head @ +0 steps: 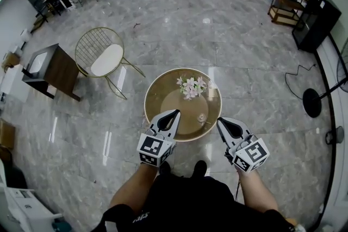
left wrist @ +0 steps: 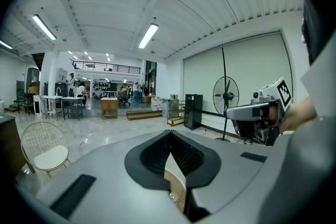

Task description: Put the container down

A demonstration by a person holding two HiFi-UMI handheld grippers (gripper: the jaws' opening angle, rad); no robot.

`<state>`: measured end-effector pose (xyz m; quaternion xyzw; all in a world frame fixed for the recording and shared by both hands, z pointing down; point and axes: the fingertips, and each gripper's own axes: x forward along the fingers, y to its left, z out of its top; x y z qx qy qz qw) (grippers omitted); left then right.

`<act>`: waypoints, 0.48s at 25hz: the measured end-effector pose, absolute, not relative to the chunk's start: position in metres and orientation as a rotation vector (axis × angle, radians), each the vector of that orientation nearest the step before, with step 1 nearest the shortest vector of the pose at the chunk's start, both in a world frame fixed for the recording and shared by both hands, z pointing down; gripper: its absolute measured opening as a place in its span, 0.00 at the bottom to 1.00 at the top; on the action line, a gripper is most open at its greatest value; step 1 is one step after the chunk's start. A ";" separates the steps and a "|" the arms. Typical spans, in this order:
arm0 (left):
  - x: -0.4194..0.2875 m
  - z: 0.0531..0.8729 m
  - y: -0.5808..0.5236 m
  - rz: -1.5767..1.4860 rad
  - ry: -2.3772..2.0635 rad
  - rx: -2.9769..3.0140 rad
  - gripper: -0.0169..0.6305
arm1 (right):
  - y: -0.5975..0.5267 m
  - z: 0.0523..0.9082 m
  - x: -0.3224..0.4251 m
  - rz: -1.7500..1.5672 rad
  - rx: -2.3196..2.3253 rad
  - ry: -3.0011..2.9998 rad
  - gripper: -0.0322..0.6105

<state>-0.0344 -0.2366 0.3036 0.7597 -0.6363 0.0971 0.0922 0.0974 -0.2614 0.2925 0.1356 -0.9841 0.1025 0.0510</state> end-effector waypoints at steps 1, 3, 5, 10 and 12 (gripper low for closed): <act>-0.043 0.297 -0.232 0.267 -1.906 2.260 0.05 | -0.260 0.286 0.093 0.296 0.425 -3.006 0.07; -0.058 0.285 -0.222 0.240 -1.917 2.271 0.05 | -0.256 0.273 0.084 0.284 0.459 -3.024 0.07; -0.073 0.278 -0.210 0.228 -1.910 2.277 0.05 | -0.252 0.262 0.074 0.287 0.494 -3.037 0.07; -0.115 0.267 -0.181 0.237 -1.921 2.251 0.05 | -0.230 0.244 0.043 0.257 0.509 -3.048 0.07; -0.131 0.264 -0.172 0.241 -1.929 2.242 0.05 | -0.219 0.239 0.029 0.254 0.501 -3.051 0.07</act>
